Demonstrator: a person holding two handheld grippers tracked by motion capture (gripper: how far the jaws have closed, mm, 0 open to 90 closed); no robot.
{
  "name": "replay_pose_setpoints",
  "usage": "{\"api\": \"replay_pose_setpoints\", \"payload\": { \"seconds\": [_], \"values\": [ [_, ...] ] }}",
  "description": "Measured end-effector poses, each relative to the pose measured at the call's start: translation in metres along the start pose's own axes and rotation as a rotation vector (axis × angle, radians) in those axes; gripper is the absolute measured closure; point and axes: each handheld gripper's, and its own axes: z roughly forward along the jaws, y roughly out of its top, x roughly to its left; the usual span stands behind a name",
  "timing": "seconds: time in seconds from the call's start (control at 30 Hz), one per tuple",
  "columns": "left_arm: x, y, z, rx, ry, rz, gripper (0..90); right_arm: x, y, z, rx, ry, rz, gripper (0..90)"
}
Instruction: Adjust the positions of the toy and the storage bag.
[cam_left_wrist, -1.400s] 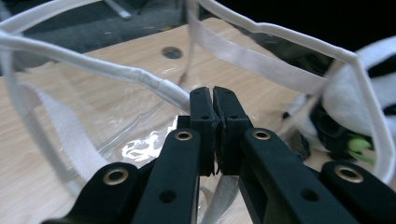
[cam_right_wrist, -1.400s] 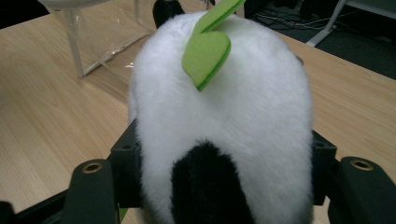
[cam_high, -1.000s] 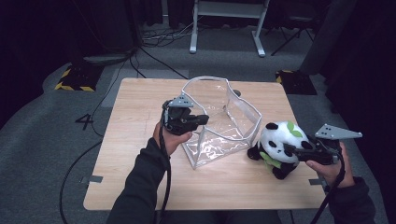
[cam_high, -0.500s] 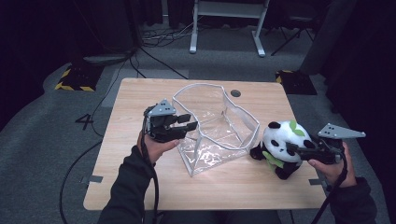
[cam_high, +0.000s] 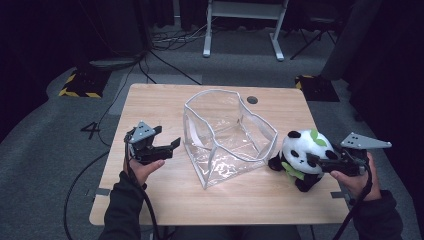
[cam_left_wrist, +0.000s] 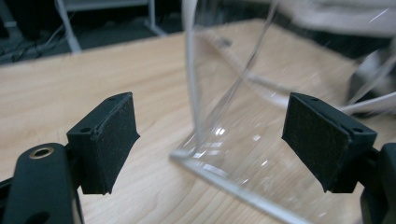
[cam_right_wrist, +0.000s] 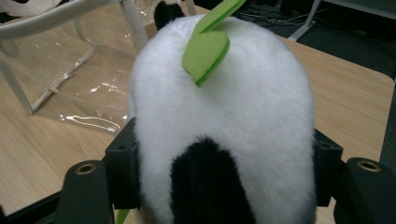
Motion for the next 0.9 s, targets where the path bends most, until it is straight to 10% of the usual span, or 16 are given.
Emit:
{"api": "replay_pose_setpoints", "payload": {
  "seconds": [0.3, 0.57, 0.9],
  "values": [
    [0.019, -0.013, 0.073, 0.191, 0.146, 0.0, 34.4, 0.001, -0.001, 0.0, -0.002, 0.004, -0.009, 31.1],
    [0.021, -0.006, 0.109, 0.17, 0.154, -0.058, 39.7, -0.001, -0.007, -0.009, -0.016, 0.003, -0.002, 33.4],
    [0.01, 0.019, 0.131, 0.205, 0.198, -0.002, 40.3, -0.002, -0.012, -0.015, -0.012, 0.003, 0.007, 32.5]
  ]
}}
